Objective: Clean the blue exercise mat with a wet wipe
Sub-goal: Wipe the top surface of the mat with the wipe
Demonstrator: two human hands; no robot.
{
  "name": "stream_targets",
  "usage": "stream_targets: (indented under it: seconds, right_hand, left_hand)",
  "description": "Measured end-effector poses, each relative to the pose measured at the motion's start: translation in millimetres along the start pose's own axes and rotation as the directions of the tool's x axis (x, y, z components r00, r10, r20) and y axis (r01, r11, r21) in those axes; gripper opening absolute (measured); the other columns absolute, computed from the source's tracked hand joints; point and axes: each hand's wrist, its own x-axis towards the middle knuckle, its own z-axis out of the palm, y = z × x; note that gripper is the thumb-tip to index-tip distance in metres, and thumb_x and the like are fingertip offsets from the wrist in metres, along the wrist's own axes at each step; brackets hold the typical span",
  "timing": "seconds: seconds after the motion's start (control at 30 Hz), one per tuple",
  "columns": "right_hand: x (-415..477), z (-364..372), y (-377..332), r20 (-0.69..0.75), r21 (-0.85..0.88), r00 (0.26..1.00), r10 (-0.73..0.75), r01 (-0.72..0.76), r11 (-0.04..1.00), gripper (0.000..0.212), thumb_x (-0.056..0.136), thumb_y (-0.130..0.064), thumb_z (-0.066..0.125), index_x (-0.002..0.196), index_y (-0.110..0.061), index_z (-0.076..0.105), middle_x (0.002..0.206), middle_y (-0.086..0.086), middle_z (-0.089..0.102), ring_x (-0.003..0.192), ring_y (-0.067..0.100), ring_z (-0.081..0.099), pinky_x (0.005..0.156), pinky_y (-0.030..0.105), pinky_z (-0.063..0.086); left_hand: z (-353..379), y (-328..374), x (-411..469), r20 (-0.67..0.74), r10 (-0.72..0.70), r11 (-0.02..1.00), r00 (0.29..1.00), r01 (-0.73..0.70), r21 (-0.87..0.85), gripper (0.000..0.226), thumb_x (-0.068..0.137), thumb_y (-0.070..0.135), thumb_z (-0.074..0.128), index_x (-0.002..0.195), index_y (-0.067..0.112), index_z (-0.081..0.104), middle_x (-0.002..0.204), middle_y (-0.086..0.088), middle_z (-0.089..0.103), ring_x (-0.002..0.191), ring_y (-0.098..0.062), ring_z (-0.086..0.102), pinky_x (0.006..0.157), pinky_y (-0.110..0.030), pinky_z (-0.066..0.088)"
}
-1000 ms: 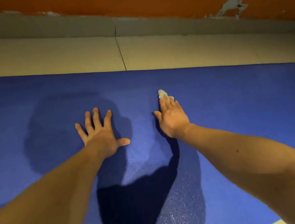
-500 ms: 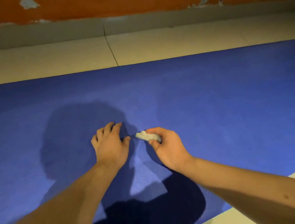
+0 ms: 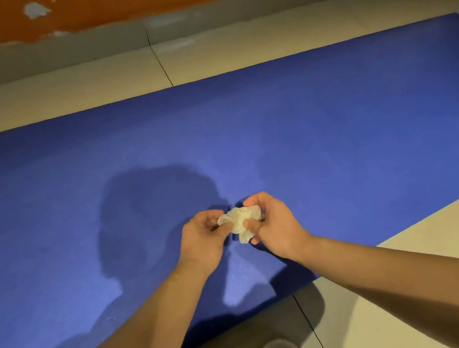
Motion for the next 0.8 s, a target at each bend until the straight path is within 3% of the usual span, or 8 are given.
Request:
stream_targets:
  seconds: [0.1, 0.23, 0.33, 0.43, 0.53, 0.63, 0.73, 0.8]
  right_hand:
    - [-13.1, -1.0, 9.8, -0.073, -0.139, 0.997, 0.017, -0.027, 0.99, 0.025, 0.09, -0.004, 0.066, 0.098, -0.022, 0.049, 0.092, 0.013, 0.067, 0.076, 0.036, 0.068, 0.065, 0.051, 0.058]
    - [-33.3, -3.4, 23.2, -0.195, -0.329, 0.979, -0.05, -0.017, 0.944, 0.032, 0.087, -0.005, 0.068, 0.088, -0.025, 0.043, 0.102, 0.006, 0.053, 0.074, 0.019, 0.057, 0.066, 0.02, 0.045]
    - [-50.3, -3.8, 32.3, -0.195, -0.355, 0.978, -0.072, -0.002, 0.935, 0.023, 0.09, -0.006, 0.063, 0.095, -0.022, 0.047, 0.107, 0.004, 0.048, 0.076, 0.01, 0.055, 0.073, 0.023, 0.046]
    - [-63.6, -0.6, 44.4, -0.214, -0.258, 0.977, -0.019, -0.038, 0.965, 0.014, 0.092, -0.016, 0.061, 0.09, -0.023, 0.05, 0.096, 0.007, 0.062, 0.078, 0.019, 0.062, 0.076, 0.041, 0.055]
    - [-78.9, 1.5, 51.0, -0.217, -0.021, 0.972, 0.092, -0.098, 0.995, 0.01, 0.096, -0.028, 0.059, 0.088, -0.022, 0.061, 0.078, 0.005, 0.069, 0.077, 0.028, 0.069, 0.076, 0.054, 0.058]
    - [-91.8, 2.5, 54.1, -0.192, 0.124, 0.971, 0.143, -0.121, 0.985, 0.009, 0.098, -0.016, 0.063, 0.099, -0.007, 0.065, 0.079, 0.011, 0.065, 0.071, 0.027, 0.065, 0.078, 0.055, 0.058]
    - [-102.2, 3.2, 56.0, -0.152, 0.173, 0.972, 0.181, -0.154, 0.973, 0.009, 0.095, -0.003, 0.065, 0.102, 0.002, 0.063, 0.08, 0.02, 0.064, 0.068, 0.028, 0.061, 0.075, 0.059, 0.056]
    - [-102.7, 1.6, 60.7, -0.157, 0.167, 0.968, 0.194, -0.168, 0.972, 0.008, 0.094, -0.001, 0.065, 0.101, 0.003, 0.063, 0.081, 0.017, 0.063, 0.069, 0.029, 0.062, 0.073, 0.06, 0.058]
  left_hand:
    - [5.5, -3.6, -11.7, -0.013, -0.006, 0.999, 1.0, 0.007, 0.034, 0.008, 0.088, 0.0, 0.069, 0.095, 0.004, 0.069, 0.085, -0.002, 0.07, 0.072, -0.01, 0.063, 0.058, -0.006, 0.045]
    - [14.7, -13.2, -24.8, -0.019, 0.004, 0.997, 1.0, -0.002, 0.073, 0.006, 0.088, -0.001, 0.069, 0.088, 0.004, 0.067, 0.084, -0.005, 0.07, 0.073, -0.014, 0.063, 0.06, -0.008, 0.047]
    - [21.9, -21.5, -36.4, 0.01, 0.014, 0.997, 1.0, -0.015, 0.075, 0.013, 0.087, -0.002, 0.07, 0.082, 0.009, 0.066, 0.083, -0.006, 0.071, 0.073, -0.015, 0.064, 0.064, -0.015, 0.051]
    - [29.9, -26.7, -51.0, 0.039, 0.021, 0.996, 0.999, -0.024, 0.087, 0.012, 0.086, -0.001, 0.071, 0.081, 0.009, 0.067, 0.08, -0.002, 0.07, 0.07, -0.011, 0.062, 0.064, -0.017, 0.051]
    - [35.8, -31.4, -62.4, 0.071, 0.03, 0.996, 0.997, -0.035, 0.079, 0.007, 0.088, -0.001, 0.07, 0.087, 0.005, 0.068, 0.083, -0.004, 0.071, 0.071, -0.01, 0.063, 0.063, -0.013, 0.05]
    - [38.8, -34.2, -72.6, 0.122, 0.012, 0.998, 0.992, -0.019, 0.057, 0.009, 0.09, -0.006, 0.064, 0.093, 0.001, 0.067, 0.082, -0.005, 0.071, 0.069, -0.009, 0.064, 0.062, -0.014, 0.05]
    - [42.0, -29.5, -84.6, 0.183, -0.024, 0.999, 0.983, 0.029, -0.023, 0.021, 0.089, -0.02, 0.053, 0.095, -0.003, 0.064, 0.081, -0.007, 0.069, 0.064, -0.007, 0.066, 0.059, -0.013, 0.05]
    - [43.4, -27.3, -89.9, 0.196, -0.054, 0.993, 0.979, 0.074, -0.094, 0.029, 0.087, -0.026, 0.048, 0.098, -0.004, 0.064, 0.084, -0.011, 0.066, 0.067, -0.01, 0.065, 0.059, -0.014, 0.05]
